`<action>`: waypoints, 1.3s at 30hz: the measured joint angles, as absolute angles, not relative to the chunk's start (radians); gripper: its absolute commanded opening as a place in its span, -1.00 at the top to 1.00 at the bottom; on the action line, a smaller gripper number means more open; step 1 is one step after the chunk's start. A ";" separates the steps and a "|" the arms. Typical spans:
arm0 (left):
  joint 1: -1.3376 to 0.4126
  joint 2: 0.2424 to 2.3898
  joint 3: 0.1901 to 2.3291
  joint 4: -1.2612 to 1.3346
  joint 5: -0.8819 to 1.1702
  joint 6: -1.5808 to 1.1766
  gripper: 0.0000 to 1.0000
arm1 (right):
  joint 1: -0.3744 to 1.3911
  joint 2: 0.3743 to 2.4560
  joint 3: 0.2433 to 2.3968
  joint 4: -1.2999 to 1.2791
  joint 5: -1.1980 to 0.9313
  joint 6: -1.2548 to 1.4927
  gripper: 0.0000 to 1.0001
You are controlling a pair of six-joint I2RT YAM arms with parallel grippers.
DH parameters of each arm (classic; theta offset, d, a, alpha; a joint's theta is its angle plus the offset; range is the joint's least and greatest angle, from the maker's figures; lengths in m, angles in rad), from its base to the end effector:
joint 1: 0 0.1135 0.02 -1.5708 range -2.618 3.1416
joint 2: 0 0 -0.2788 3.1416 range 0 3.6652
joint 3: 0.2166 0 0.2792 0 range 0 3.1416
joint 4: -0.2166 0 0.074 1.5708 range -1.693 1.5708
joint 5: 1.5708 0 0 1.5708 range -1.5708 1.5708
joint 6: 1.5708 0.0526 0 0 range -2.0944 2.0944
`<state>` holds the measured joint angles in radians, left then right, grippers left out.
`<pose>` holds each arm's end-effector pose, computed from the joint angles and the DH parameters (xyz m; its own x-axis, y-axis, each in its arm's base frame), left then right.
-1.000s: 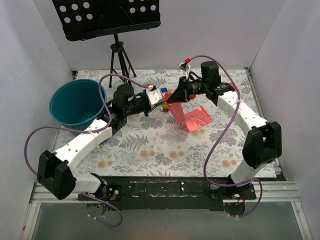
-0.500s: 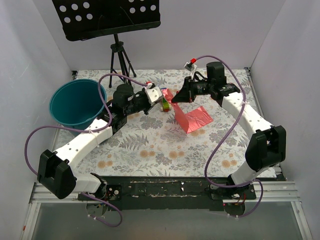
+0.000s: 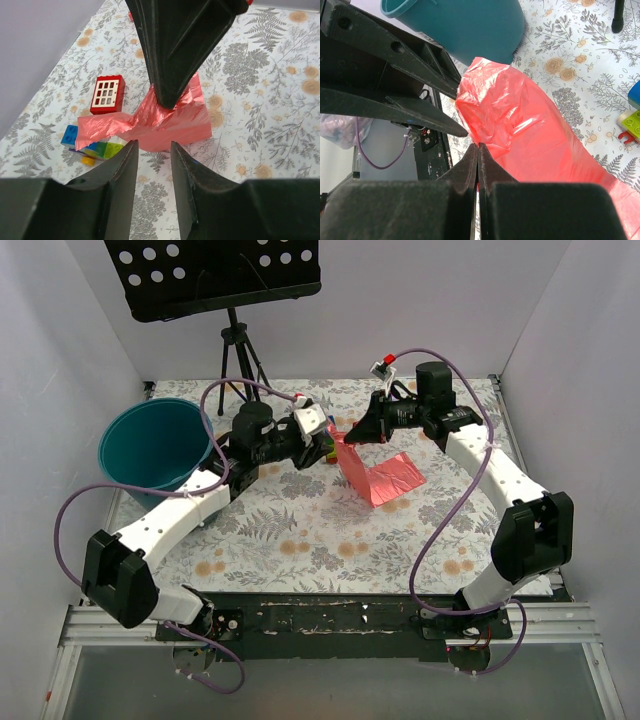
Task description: Put the trash bags into the trash bin
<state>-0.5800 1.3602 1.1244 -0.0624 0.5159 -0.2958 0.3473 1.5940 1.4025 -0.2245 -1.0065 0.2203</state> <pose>0.2830 -0.2164 0.3456 -0.4890 0.0173 -0.8721 0.7617 0.4957 -0.4173 0.3601 0.1776 0.3580 -0.5694 -0.0818 -0.8180 -0.8038 0.2641 0.5331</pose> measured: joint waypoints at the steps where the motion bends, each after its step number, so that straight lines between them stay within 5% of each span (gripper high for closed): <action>1: -0.580 1.369 1.134 -0.063 0.521 -0.319 0.36 | 0.347 1.597 1.404 -0.222 -1.007 0.221 0.97; 6: -0.580 1.418 1.183 -0.059 0.536 -0.419 0.45 | 0.347 1.600 1.404 -0.213 -1.017 0.229 0.97; 11: -0.580 1.451 1.206 -0.056 0.557 -0.462 1.00 | 0.347 1.600 1.404 -0.207 -1.022 0.232 0.97; 35: -0.558 1.398 1.187 -0.150 0.633 -0.251 1.00 | 0.283 1.599 1.404 -0.251 -1.054 0.200 0.97; 36: -0.559 1.401 1.188 -0.150 0.637 -0.255 0.92 | 0.287 1.599 1.404 -0.249 -1.061 0.205 0.97; 39: -0.562 1.421 1.211 -0.152 0.643 -0.287 0.27 | 0.298 1.599 1.404 -0.236 -1.071 0.210 0.97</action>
